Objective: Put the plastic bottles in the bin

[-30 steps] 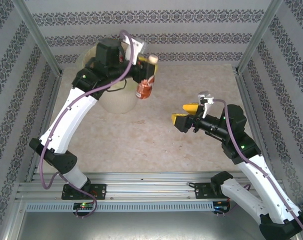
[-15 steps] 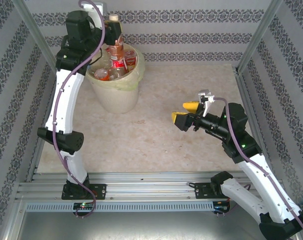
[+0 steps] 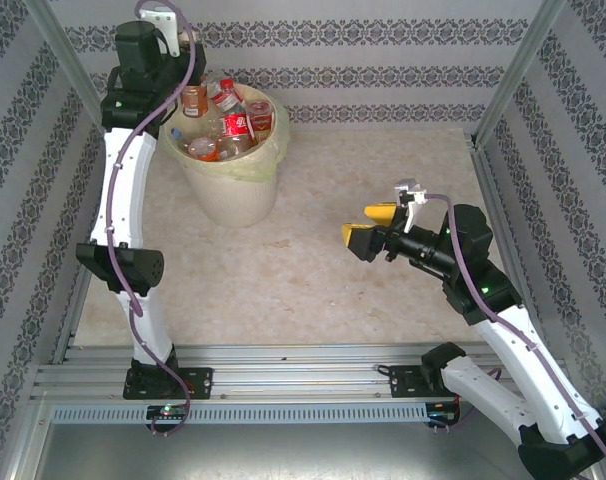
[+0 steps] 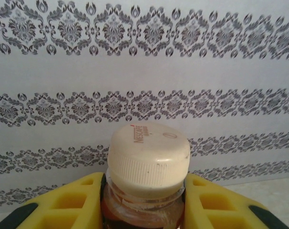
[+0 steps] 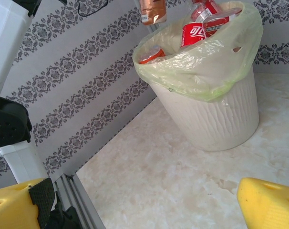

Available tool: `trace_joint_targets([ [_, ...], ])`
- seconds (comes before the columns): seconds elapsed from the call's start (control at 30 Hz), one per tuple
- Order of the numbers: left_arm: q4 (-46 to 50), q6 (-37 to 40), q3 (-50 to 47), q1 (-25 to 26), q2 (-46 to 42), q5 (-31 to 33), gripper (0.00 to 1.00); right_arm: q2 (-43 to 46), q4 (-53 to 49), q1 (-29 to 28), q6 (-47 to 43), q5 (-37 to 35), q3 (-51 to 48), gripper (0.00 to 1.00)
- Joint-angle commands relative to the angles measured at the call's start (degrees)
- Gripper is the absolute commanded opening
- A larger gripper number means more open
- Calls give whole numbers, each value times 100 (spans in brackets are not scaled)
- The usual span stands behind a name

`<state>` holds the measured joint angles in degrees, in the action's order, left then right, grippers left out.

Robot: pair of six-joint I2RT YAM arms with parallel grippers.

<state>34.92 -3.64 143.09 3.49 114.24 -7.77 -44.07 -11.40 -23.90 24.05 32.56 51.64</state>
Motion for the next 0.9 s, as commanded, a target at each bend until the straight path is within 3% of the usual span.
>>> trace_joint_targets([
  [0.0,11,439,167,-61,190,161,35,-29,54,-62,5,18,124,98],
  [0.33,339,906,16,-59,398,406,35,-5,11,-63,29,-26,80,98],
  [0.87,114,569,-1169,-61,135,651,39,-62,29,-73,30,-44,74,98],
])
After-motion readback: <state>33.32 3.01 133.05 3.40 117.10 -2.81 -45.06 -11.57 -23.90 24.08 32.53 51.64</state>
